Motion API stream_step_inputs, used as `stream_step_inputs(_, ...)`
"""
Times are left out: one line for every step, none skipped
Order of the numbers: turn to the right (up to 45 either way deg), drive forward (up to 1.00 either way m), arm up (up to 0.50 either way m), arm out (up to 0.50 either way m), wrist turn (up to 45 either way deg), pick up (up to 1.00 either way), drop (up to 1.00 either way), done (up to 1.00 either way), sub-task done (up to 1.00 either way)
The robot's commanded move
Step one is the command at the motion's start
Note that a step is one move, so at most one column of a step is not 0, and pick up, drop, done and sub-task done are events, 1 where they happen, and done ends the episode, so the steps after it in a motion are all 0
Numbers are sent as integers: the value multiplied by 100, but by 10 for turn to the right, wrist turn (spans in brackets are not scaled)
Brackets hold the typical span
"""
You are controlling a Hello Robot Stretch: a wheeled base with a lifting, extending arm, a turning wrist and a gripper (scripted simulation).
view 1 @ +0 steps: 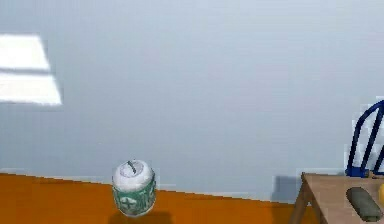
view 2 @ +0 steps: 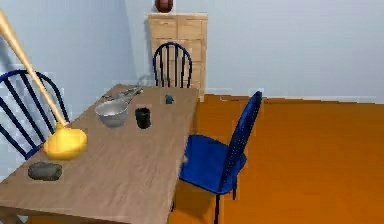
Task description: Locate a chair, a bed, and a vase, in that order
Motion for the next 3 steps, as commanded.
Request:
stream_step_inputs(450, 0, 0, 0, 0, 0, 0, 0, 0)
stream_step_inputs(90, 0, 0, 0, 0, 0, 0, 0, 0)
stream_step_inputs(0, 0, 0, 0, 0, 0, 0, 100, 0)
